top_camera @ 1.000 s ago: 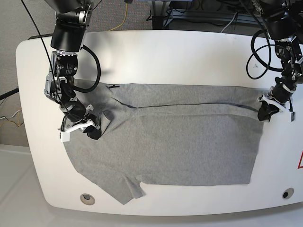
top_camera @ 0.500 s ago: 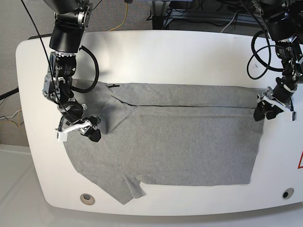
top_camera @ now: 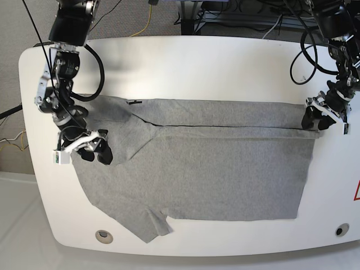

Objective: Fold the T-shirt properly
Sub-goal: 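Open both grippers and raise them off the folded edge, then close both grippers on the corners of the folded shoulder edge, then pull the grey shirt by its shoulder edge toward the robot with both grippers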

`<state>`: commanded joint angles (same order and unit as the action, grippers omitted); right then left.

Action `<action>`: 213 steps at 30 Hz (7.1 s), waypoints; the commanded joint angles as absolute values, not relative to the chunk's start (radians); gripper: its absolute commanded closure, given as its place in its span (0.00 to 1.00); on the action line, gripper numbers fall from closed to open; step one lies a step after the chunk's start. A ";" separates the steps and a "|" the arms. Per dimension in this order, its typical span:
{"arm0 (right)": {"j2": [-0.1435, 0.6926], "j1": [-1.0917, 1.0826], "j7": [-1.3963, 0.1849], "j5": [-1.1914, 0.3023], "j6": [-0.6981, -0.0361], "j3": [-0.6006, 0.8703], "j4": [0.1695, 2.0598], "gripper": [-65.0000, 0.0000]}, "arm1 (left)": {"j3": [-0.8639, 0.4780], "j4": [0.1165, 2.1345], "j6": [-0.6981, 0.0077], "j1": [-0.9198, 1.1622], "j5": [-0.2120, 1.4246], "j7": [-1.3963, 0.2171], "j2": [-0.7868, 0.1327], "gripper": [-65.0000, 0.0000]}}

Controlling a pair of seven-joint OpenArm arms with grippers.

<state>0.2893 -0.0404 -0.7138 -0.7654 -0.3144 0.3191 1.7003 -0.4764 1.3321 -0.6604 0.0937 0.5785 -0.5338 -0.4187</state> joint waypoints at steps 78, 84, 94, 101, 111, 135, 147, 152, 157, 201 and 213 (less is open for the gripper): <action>0.239 0.161 -0.589 -0.531 -0.317 0.525 1.501 0.36 | -0.560 1.375 -0.642 0.241 0.610 -0.561 -0.394 0.47; 0.241 0.157 -0.581 -0.528 -0.317 0.512 1.493 0.36 | -0.578 1.336 -0.639 0.237 0.635 -0.559 -0.398 0.47; 0.239 0.154 -0.581 -0.516 -0.310 0.471 1.483 0.91 | -0.567 1.360 -0.633 0.225 0.604 -0.588 -0.415 0.46; 0.239 0.147 -0.594 -0.521 -0.309 0.491 1.480 0.95 | -0.595 1.314 -0.620 0.130 0.599 -0.639 -0.416 0.46; 0.240 0.158 -0.601 -0.529 -0.304 0.484 1.488 0.94 | -0.609 1.273 -0.592 0.069 0.586 -0.648 -0.421 0.50; 0.235 0.160 -0.605 -0.527 -0.307 0.482 1.482 1.00 | -0.578 1.158 -0.616 0.047 0.592 -0.615 -0.422 0.48; 0.233 0.162 -0.617 -0.521 -0.308 0.485 1.482 1.00 | -0.496 1.163 -0.605 0.038 0.583 -0.608 -0.417 0.52; 0.235 0.161 -0.612 -0.521 -0.303 0.482 1.481 1.00 | -0.491 1.167 -0.600 0.047 0.581 -0.632 -0.408 0.91; 0.236 0.162 -0.617 -0.522 -0.304 0.483 1.481 1.00 | -0.498 1.171 -0.596 0.054 0.580 -0.635 -0.406 1.00; 0.218 0.550 -0.670 -0.525 -0.296 0.507 1.698 1.00 | -0.652 1.470 -0.636 0.580 0.652 -0.675 -0.410 1.00; 0.219 0.592 -0.658 -0.526 -0.301 0.507 1.710 1.00 | -0.673 1.472 -0.636 0.598 0.651 -0.688 -0.417 1.00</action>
<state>0.2188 0.5922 -0.6582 -0.5264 -0.3007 0.5067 1.7100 -0.6727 1.4715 -0.6360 0.5978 0.6514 -0.6880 -0.4170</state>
